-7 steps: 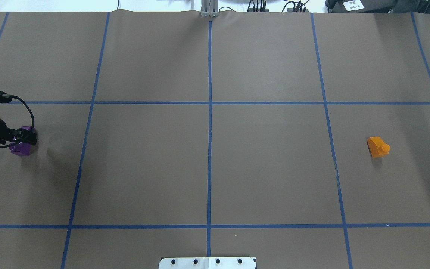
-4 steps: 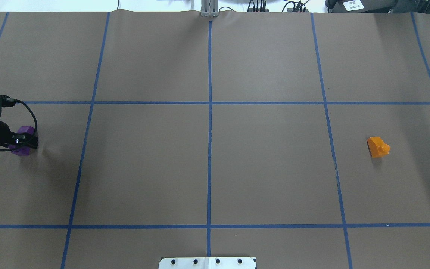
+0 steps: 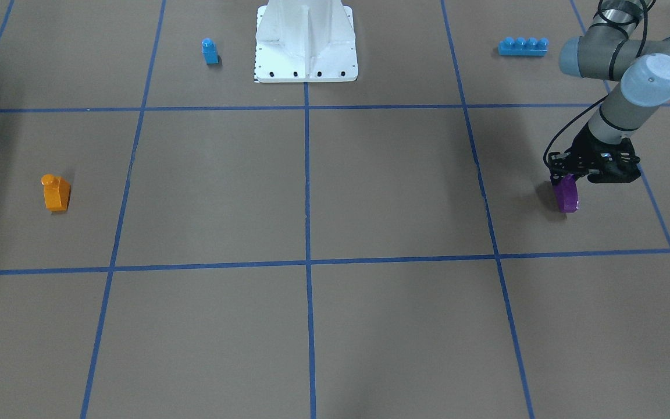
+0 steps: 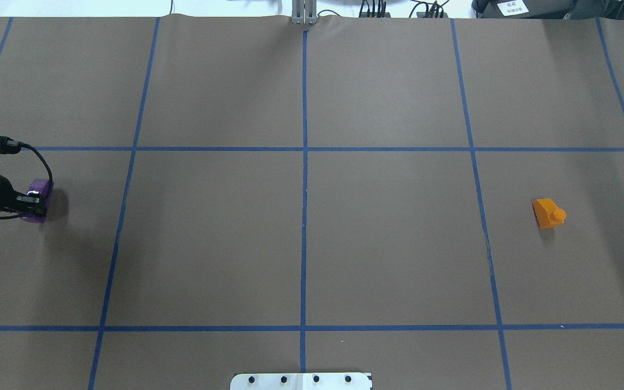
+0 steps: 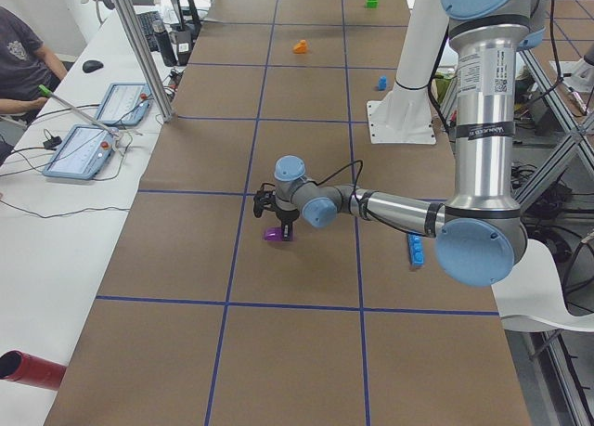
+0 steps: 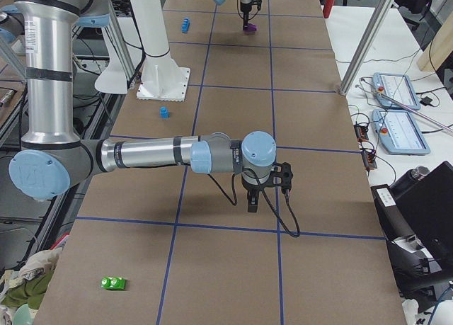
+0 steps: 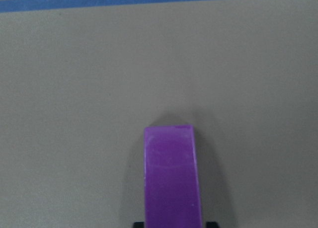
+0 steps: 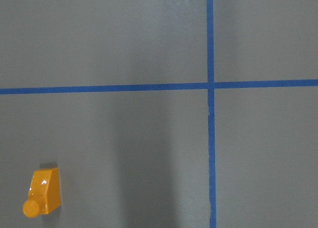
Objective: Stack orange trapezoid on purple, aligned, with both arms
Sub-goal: 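Carry the purple trapezoid with the left gripper toward the table center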
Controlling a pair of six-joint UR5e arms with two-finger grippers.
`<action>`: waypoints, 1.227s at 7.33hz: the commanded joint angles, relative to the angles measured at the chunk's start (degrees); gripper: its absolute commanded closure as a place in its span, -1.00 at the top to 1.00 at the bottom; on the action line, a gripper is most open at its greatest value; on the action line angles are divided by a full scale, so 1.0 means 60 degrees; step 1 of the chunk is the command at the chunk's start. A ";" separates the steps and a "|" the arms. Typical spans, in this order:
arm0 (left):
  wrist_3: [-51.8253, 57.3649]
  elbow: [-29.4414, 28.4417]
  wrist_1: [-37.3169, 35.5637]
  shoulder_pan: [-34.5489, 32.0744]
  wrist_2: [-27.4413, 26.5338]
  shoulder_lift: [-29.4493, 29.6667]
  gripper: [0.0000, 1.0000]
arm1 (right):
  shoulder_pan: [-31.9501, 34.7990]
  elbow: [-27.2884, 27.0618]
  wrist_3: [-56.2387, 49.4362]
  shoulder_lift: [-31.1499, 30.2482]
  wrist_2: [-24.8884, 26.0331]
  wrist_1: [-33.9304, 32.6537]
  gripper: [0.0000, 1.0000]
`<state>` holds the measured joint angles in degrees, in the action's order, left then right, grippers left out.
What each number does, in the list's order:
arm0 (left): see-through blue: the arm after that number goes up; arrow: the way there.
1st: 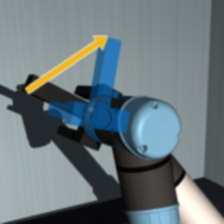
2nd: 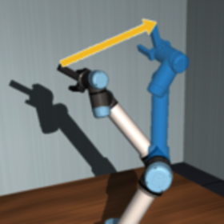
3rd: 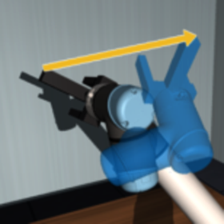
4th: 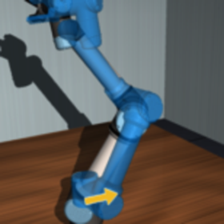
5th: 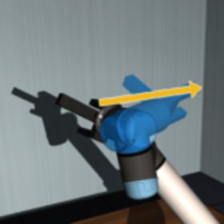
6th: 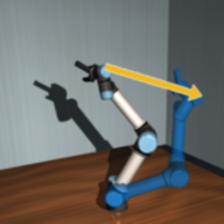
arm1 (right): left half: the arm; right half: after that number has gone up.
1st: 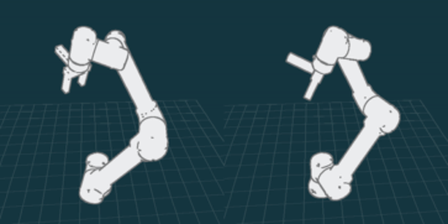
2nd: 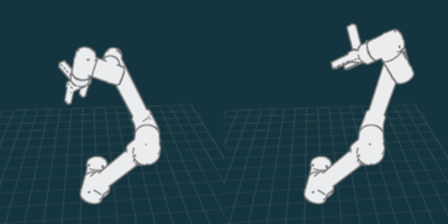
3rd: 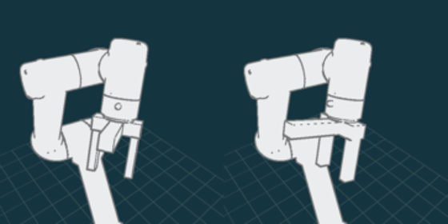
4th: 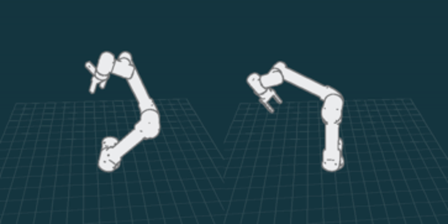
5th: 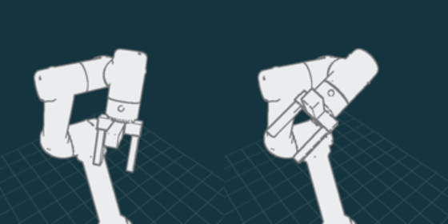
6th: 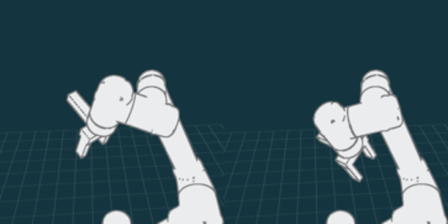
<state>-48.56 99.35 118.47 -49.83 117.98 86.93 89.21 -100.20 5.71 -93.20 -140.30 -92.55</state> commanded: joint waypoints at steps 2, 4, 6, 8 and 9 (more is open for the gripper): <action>0.0066 0.1093 -0.1429 0.0101 -0.0078 0.1365 -1.00 | 0.0000 0.0060 -0.0015 0.0065 0.0004 0.0000 1.00; 0.0298 0.1079 -0.4030 0.1020 -0.0586 0.4407 -1.00 | 0.0000 0.0075 -0.0015 0.0065 0.0004 0.0000 1.00; 0.0953 -0.0244 -0.5445 0.1946 -0.1570 0.7118 -1.00 | -0.0015 0.0177 -0.0029 0.0109 0.0018 0.0000 1.00; 0.2315 -0.2149 -0.5258 0.2152 -0.1557 0.8750 -1.00 | -0.0015 0.0556 -0.0029 0.0372 0.0004 0.0014 1.00; 0.2437 -0.3101 -0.5142 0.2269 -0.1557 0.9454 -1.00 | -0.0015 0.0776 -0.0029 0.0518 0.0004 0.0014 1.00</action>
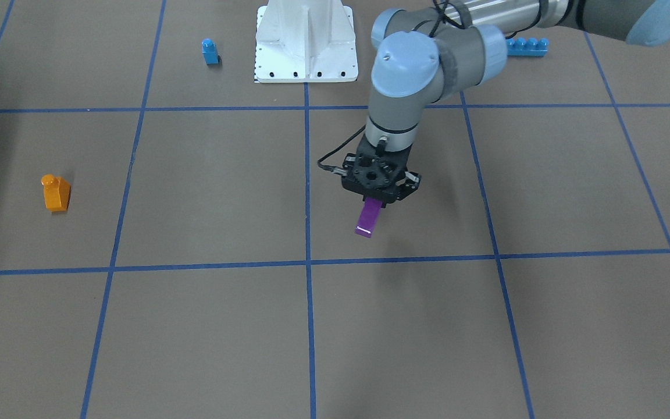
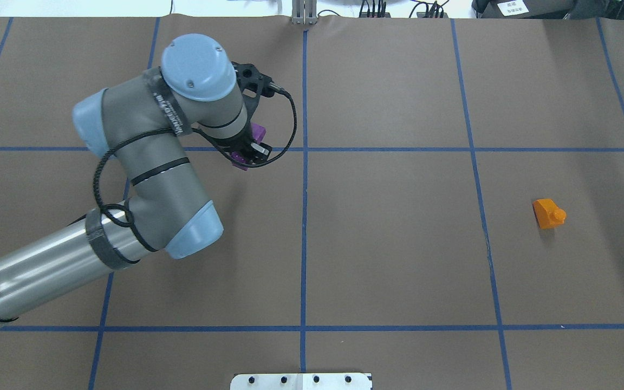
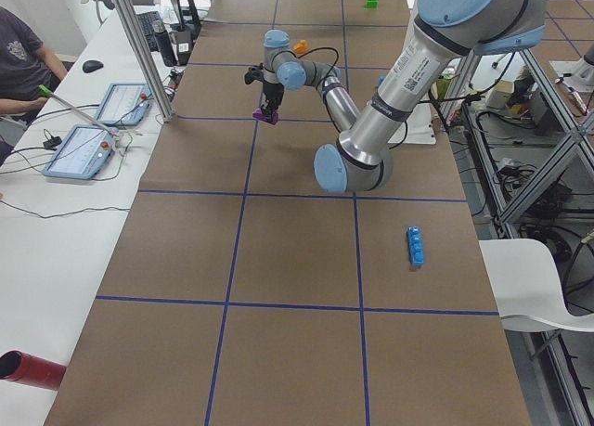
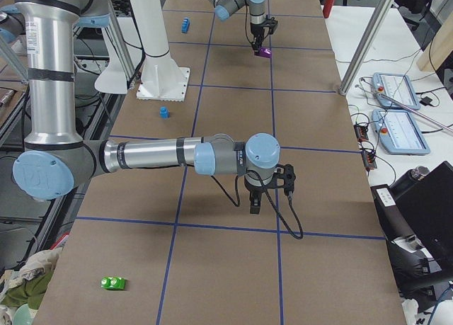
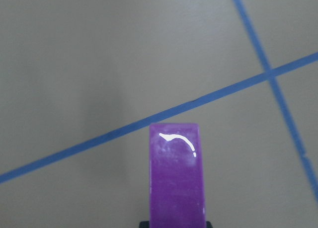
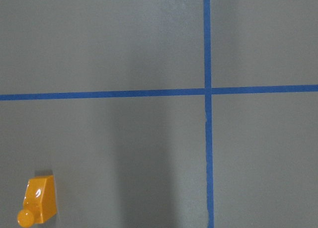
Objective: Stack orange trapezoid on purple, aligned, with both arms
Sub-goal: 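Carry the purple trapezoid with the left gripper toward the table center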
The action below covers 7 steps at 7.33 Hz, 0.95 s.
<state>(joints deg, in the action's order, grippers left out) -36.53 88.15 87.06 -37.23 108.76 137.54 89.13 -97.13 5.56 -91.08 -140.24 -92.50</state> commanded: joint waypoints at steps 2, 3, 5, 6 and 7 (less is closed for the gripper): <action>0.0551 -0.2965 0.1771 0.0403 -0.0021 0.1553 -1.00 | -0.0001 0.0295 -0.0004 0.0239 -0.0005 0.0006 1.00; 0.0566 -0.3161 0.1925 0.0521 -0.0021 0.1584 -1.00 | -0.0001 0.0295 0.0010 0.0225 -0.0034 0.0107 1.00; 0.1119 -0.3293 0.1941 0.0682 -0.0021 0.1584 -1.00 | -0.0001 0.0310 0.0010 0.0210 -0.0195 0.0284 1.00; 0.1138 -0.3396 0.1941 0.0814 -0.0021 0.1584 -0.93 | -0.0001 0.0295 0.0010 0.0210 -0.0195 0.0299 1.00; 0.1123 -0.3499 0.1941 0.0858 -0.0021 0.1584 -0.67 | -0.0001 0.0280 0.0025 0.0210 -0.0195 0.0400 1.00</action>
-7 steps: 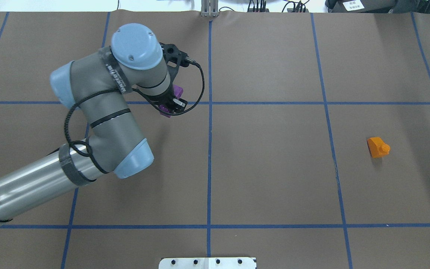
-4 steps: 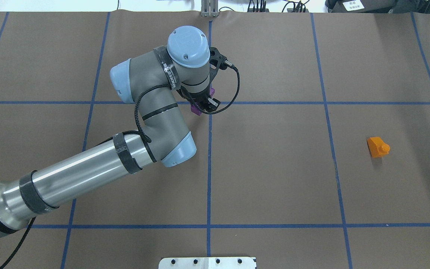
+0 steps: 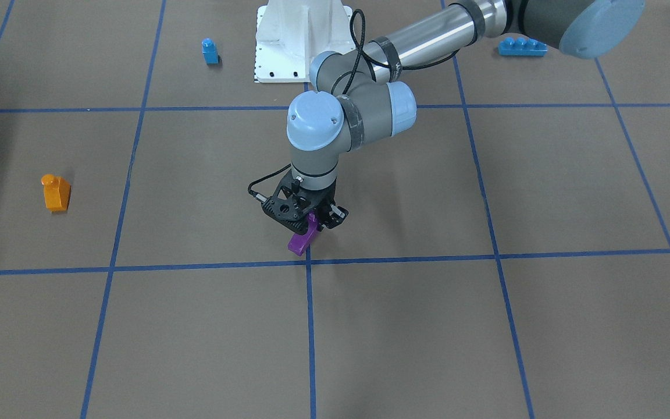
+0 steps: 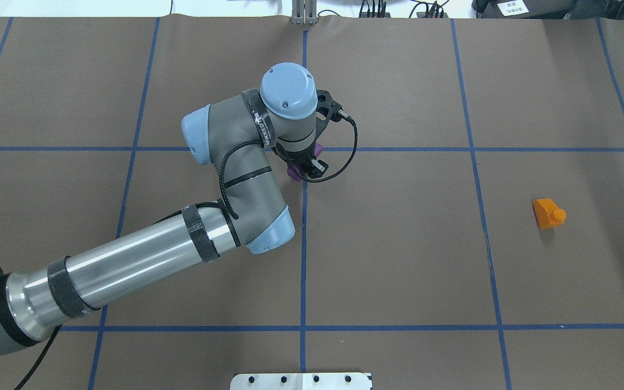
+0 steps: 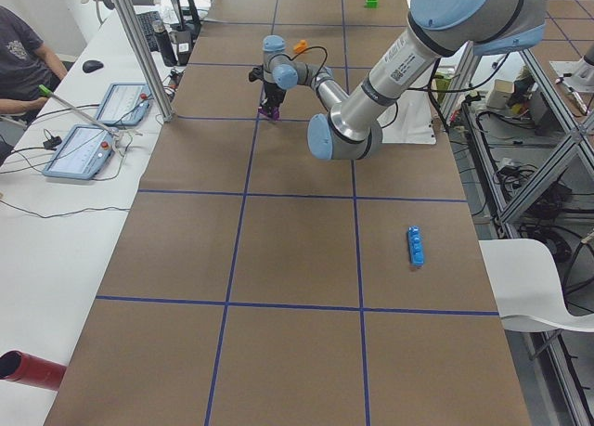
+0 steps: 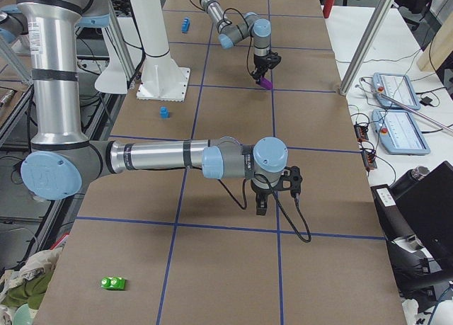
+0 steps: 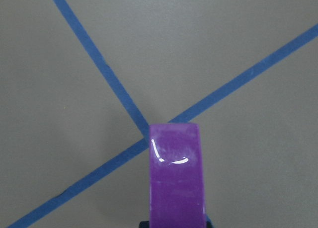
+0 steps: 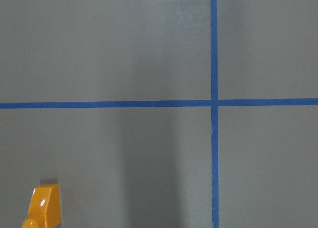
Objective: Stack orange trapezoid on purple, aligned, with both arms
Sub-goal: 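Carry the purple trapezoid with the left gripper toward the table center, then release the purple trapezoid with the left gripper while the right gripper reaches out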
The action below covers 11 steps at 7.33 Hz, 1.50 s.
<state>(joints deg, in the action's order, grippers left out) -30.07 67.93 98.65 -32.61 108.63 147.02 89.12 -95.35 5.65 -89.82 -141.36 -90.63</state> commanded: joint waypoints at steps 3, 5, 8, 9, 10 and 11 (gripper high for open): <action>-0.0114 -0.0145 0.0501 0.0044 -0.0015 -0.0011 1.00 | 0.0000 -0.0103 0.0026 0.0013 -0.0009 0.0106 1.00; -0.0144 -0.0087 0.0726 -0.0189 0.0043 0.0003 1.00 | -0.0306 -0.0381 0.0434 -0.0059 0.0165 0.0396 1.00; -0.0159 0.0394 0.0246 -0.0687 0.0088 0.0033 1.00 | -0.2495 -0.1288 0.4711 -0.1372 0.1509 0.4220 1.00; -0.0159 0.1021 -0.0483 -0.0877 0.0088 -0.0040 1.00 | -0.3303 -0.1305 0.5714 -0.1726 0.1891 0.5411 1.00; -0.0116 0.2057 -0.2114 -0.1169 0.0102 -0.0113 1.00 | -0.3963 -0.1392 0.6174 -0.1744 0.2141 0.5597 1.00; -0.0014 0.3169 -0.3276 -0.1534 0.0508 -0.0433 1.00 | -0.4622 -0.1553 0.6512 -0.1730 0.2535 0.5599 1.00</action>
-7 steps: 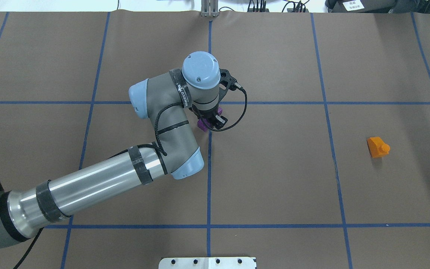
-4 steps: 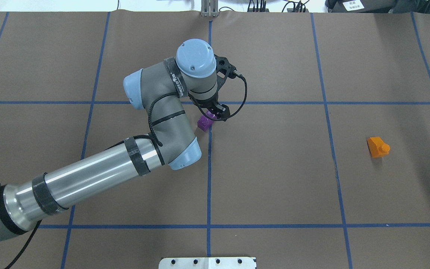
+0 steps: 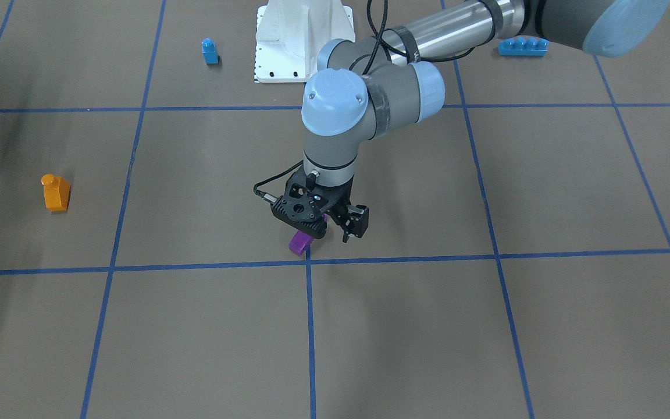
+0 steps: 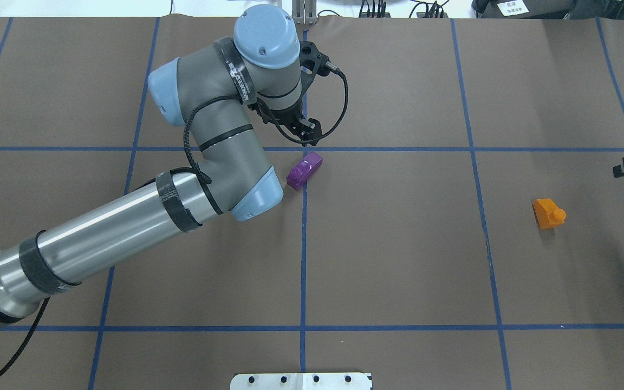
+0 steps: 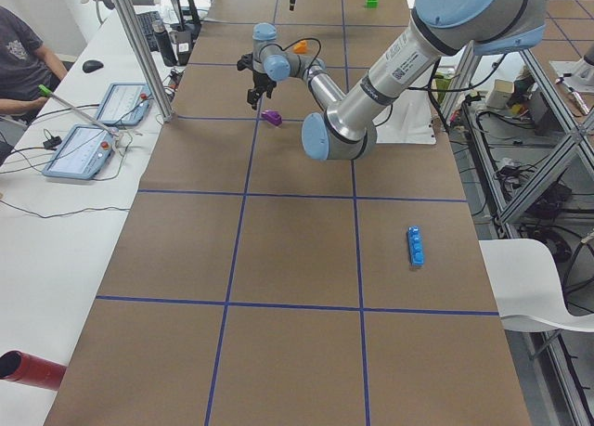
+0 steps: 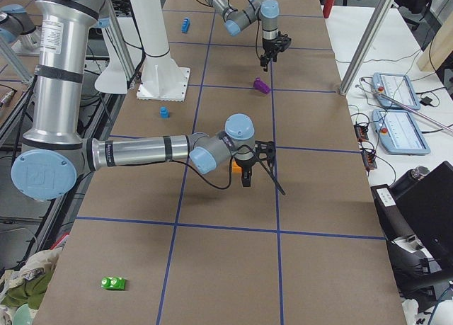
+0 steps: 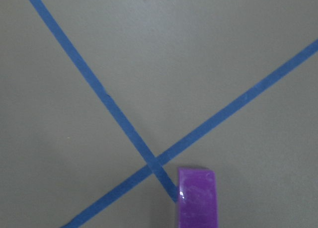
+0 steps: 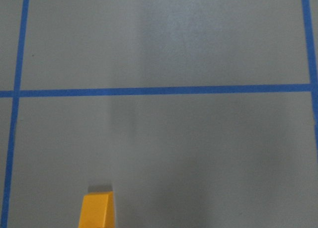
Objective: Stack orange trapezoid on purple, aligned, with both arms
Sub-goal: 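Release the purple trapezoid with the left gripper while the right gripper reaches out, then close the right gripper on the orange trapezoid while the left arm withdraws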
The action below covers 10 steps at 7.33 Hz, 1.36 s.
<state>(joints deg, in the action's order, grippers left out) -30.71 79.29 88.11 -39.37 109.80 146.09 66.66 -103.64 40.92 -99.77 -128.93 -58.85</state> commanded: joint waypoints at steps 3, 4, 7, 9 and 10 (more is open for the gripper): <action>0.0923 0.3612 -0.1677 -0.1507 0.1167 -0.2635 1.00 | -0.2523 -0.0159 0.1571 0.0221 0.1507 0.0302 1.00; 0.1175 0.3732 -0.1677 -0.1757 0.1400 -0.2872 1.00 | -0.2729 -0.0101 0.1574 0.0281 0.1581 0.0273 1.00; 0.1236 0.3909 -0.1677 -0.1935 0.1534 -0.3138 1.00 | -0.2951 0.0760 0.1574 0.0924 0.1713 0.0228 1.00; 0.1236 0.3909 -0.1677 -0.1935 0.1534 -0.3153 1.00 | -0.2966 0.1028 0.1574 0.1042 0.1655 0.0287 0.91; 0.1236 0.3909 -0.1677 -0.1935 0.1534 -0.3167 1.00 | -0.3009 0.1115 0.1559 0.1029 0.1626 0.0273 0.81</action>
<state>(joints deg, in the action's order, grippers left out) -23.30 102.72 78.05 -50.96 119.00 127.21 48.84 -97.76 50.32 -93.81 -118.93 -57.20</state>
